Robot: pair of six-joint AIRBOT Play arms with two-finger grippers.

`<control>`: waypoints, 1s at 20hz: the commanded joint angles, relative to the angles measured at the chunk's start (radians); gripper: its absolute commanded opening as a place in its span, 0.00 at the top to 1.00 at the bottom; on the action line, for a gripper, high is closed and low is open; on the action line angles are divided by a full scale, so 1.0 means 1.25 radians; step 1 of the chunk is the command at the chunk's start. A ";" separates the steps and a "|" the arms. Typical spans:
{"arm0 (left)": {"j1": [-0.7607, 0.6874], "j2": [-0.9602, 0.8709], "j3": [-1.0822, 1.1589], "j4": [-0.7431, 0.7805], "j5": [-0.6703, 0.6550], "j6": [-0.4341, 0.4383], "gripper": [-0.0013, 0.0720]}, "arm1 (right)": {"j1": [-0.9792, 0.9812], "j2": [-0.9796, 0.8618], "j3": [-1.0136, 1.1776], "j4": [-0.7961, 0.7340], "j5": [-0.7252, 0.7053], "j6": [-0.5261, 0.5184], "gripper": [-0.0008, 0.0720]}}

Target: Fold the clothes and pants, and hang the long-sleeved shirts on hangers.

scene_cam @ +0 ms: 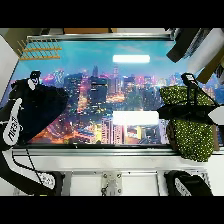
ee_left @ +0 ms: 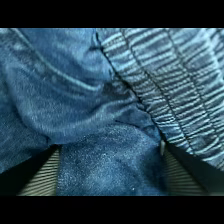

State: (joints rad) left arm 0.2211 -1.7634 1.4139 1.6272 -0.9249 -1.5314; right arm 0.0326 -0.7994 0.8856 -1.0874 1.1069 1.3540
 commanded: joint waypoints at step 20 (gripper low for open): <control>-0.701 0.217 0.018 -0.226 0.073 0.229 0.69 | -0.033 0.001 0.015 0.053 -0.084 0.003 0.94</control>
State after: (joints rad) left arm -0.5327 -1.4723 1.4292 1.3697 -0.8574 -1.2652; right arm 0.0177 -0.7994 0.8921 -1.0130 1.0519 1.3567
